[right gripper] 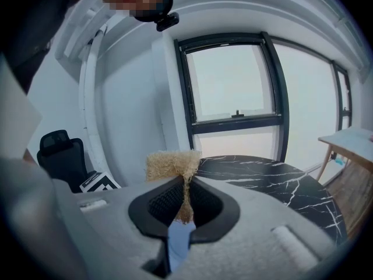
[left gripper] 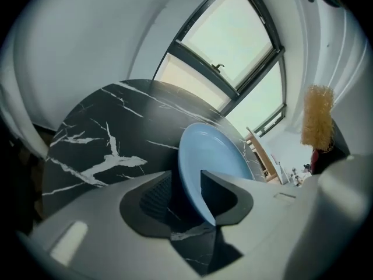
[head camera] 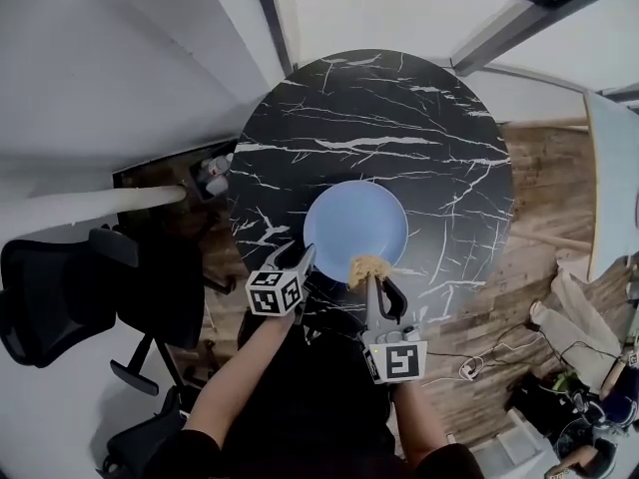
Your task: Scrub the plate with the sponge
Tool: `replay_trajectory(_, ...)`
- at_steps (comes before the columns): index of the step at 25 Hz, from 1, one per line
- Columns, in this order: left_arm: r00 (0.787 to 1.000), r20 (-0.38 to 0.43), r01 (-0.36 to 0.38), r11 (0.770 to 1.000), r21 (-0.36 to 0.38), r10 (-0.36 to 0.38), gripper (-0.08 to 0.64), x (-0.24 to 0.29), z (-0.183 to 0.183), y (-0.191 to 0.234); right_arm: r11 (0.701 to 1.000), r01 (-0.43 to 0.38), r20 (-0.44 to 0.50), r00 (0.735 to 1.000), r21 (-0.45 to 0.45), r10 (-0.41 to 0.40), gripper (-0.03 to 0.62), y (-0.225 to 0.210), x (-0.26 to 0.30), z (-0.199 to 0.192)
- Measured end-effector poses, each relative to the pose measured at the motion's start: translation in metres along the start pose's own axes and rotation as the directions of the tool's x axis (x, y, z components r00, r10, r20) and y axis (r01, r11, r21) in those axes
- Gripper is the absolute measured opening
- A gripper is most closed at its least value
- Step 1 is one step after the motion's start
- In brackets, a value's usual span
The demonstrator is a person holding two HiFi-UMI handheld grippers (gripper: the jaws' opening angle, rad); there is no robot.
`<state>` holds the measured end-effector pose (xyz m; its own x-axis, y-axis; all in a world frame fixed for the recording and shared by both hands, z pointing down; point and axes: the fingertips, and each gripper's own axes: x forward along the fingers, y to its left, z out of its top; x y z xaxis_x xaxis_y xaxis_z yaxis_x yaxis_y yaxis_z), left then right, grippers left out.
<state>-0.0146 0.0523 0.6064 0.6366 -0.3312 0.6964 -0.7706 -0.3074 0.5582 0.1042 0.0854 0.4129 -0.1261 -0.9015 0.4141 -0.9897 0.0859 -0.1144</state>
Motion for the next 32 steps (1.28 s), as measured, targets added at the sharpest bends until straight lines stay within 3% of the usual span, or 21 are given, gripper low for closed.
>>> replay_trajectory(3, 0.999, -0.025, 0.034, 0.998, -0.044, -0.035, 0.161, 0.012, -0.007, 0.002, 1.0, 0.008, -0.024, 1.0, -0.014, -0.008, 0.026, -0.002, 0.005, -0.008)
replay_trajectory(5, 0.998, -0.042, 0.051, 0.998, -0.033, -0.053, 0.156, 0.019, -0.009, 0.003, 0.999, 0.018, -0.039, 0.999, -0.052, -0.02, 0.026, -0.005, 0.01, -0.016)
replay_trajectory(8, 0.997, -0.052, 0.062, 0.998, -0.033, -0.063, 0.099, 0.025, -0.011, 0.003, 0.991, 0.007, -0.114, 0.993, -0.132, -0.022, 0.026, -0.005, 0.019, -0.036)
replay_trajectory(13, 0.997, -0.053, 0.053, 0.996, -0.078, -0.057, 0.062, 0.026, -0.013, 0.001, 0.958, -0.092, -0.259, 0.966, -0.272, 0.019, 0.026, 0.001, 0.033, -0.089)
replay_trajectory(15, 0.998, -0.048, 0.042, 0.993, -0.108, -0.048, 0.051, 0.025, -0.012, 0.003, 0.913, -0.181, -0.388, 0.921, -0.366, 0.028, 0.026, 0.008, 0.036, -0.121)
replay_trajectory(17, 0.998, -0.049, 0.031, 0.992, -0.126, -0.037, 0.039, 0.022, -0.013, 0.006, 0.842, -0.285, -0.499, 0.866, -0.458, 0.022, 0.026, 0.016, 0.036, -0.149)
replay_trajectory(21, 0.997, -0.07, 0.02, 0.993, -0.116, -0.028, 0.018, 0.016, -0.018, 0.009, 0.645, -0.507, -0.662, 0.749, -0.571, 0.003, 0.026, 0.029, 0.03, -0.201)
replay_trajectory(23, 0.996, -0.084, 0.019, 0.993, -0.119, -0.03, 0.018, 0.014, -0.024, 0.01, 0.57, -0.575, -0.697, 0.717, -0.587, 0.005, 0.026, 0.037, 0.029, -0.216)
replay_trajectory(26, 0.995, -0.092, 0.019, 0.992, -0.128, -0.031, 0.018, 0.011, -0.029, 0.01, 0.522, -0.632, -0.727, 0.686, -0.573, 0.033, 0.026, 0.051, 0.033, -0.227)
replay_trajectory(30, 0.995, -0.096, 0.021, 0.993, -0.12, -0.032, 0.017, 0.011, -0.031, 0.01, 0.438, -0.676, -0.746, 0.666, -0.593, 0.018, 0.026, 0.062, 0.042, -0.235)
replay_trajectory(32, 0.994, -0.1, 0.025, 0.993, -0.112, -0.036, 0.017, 0.011, -0.03, 0.01, 0.418, -0.689, -0.754, 0.657, -0.592, 0.015, 0.026, 0.067, 0.048, -0.232)
